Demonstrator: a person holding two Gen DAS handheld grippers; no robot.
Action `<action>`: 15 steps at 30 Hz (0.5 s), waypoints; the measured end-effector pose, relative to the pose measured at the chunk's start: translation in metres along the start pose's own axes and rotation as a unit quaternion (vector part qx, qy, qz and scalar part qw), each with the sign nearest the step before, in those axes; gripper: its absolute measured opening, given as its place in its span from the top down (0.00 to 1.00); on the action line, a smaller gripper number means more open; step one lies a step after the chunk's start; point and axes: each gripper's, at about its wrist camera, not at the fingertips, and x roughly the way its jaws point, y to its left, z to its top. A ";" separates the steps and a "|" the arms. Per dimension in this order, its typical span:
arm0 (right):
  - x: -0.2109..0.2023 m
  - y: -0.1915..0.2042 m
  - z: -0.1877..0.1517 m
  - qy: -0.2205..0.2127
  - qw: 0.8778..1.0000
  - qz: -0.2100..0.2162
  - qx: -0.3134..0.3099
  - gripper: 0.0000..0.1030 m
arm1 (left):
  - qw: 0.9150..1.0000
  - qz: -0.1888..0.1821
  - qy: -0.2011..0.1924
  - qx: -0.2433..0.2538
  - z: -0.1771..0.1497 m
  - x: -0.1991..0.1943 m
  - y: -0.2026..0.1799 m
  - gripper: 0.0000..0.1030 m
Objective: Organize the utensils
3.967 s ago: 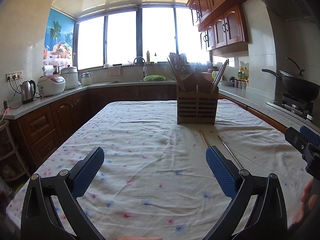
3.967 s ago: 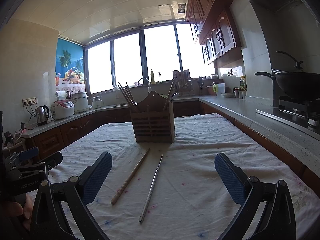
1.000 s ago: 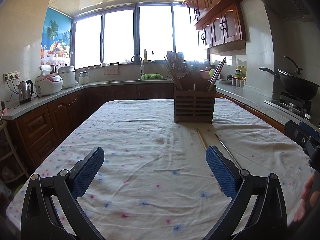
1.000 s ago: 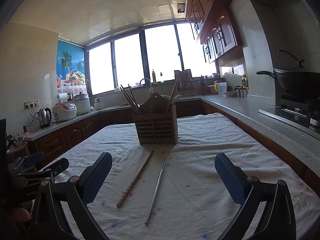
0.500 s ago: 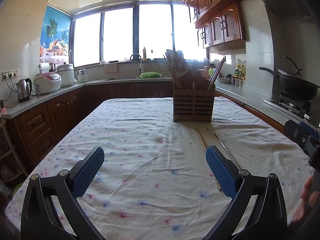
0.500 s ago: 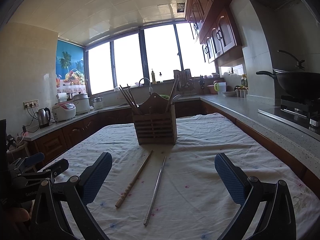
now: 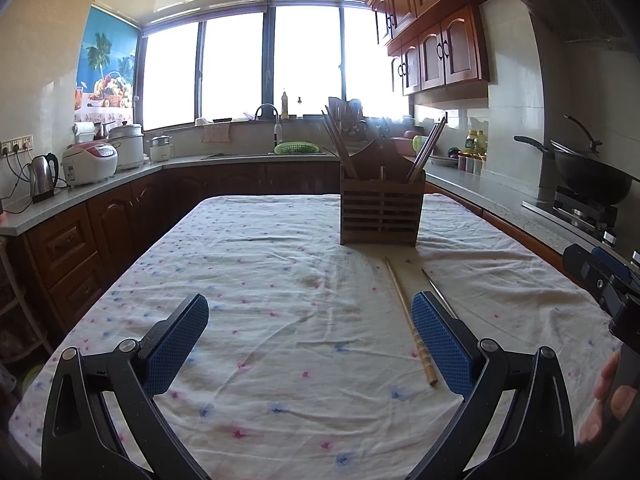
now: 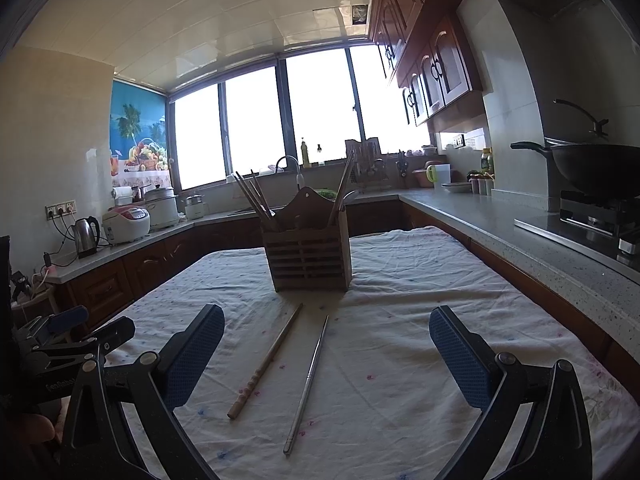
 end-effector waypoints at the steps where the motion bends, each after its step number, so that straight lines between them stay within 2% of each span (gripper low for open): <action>1: 0.000 0.000 0.000 0.002 1.000 0.000 0.000 0.00 | 1.000 0.000 0.001 0.001 0.001 0.000 0.000 0.00; 15: 0.014 -0.011 0.004 0.027 1.000 -0.002 0.011 0.00 | 1.000 -0.009 0.017 -0.005 0.007 0.008 0.001 0.00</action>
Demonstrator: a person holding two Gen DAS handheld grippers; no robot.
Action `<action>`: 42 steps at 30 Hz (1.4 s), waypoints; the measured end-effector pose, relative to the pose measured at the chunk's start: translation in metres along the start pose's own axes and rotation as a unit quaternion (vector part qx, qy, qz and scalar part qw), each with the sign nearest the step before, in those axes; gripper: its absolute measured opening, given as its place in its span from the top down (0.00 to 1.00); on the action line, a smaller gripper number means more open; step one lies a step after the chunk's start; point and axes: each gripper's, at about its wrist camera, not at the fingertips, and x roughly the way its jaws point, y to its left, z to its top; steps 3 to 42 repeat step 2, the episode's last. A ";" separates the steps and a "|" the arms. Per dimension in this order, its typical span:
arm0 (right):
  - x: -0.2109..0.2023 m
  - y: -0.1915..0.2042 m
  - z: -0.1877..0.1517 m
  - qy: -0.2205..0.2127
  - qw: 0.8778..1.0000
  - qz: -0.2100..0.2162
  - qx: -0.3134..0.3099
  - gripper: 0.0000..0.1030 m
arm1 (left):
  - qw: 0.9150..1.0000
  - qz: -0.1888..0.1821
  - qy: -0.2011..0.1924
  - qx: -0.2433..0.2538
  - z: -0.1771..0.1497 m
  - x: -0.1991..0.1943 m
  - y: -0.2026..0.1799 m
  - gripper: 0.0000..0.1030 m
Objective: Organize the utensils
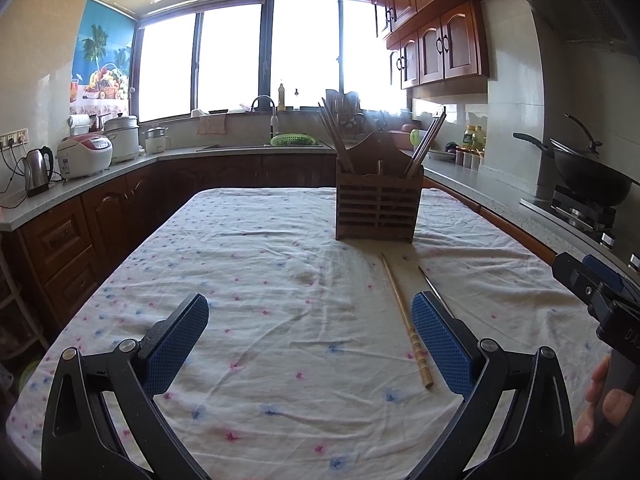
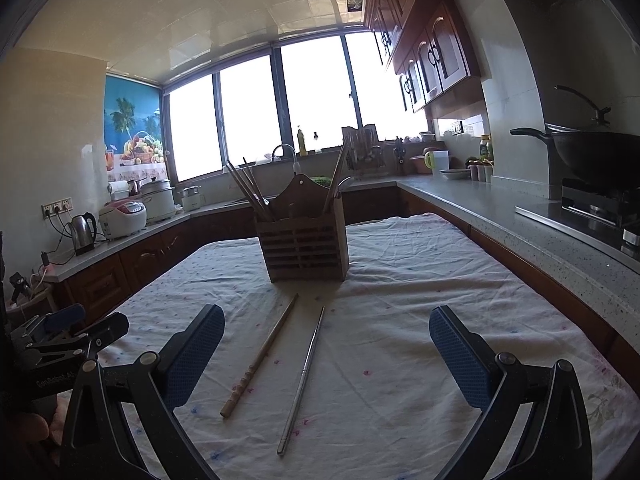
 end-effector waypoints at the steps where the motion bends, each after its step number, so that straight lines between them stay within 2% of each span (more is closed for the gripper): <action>1: 0.001 -0.001 0.000 0.002 1.000 0.001 0.000 0.00 | 1.000 -0.001 0.001 0.000 0.000 0.001 0.000 0.00; 42: 0.002 -0.001 0.001 0.004 1.000 0.002 0.000 0.00 | 1.000 -0.003 0.002 0.000 0.001 0.001 0.000 0.00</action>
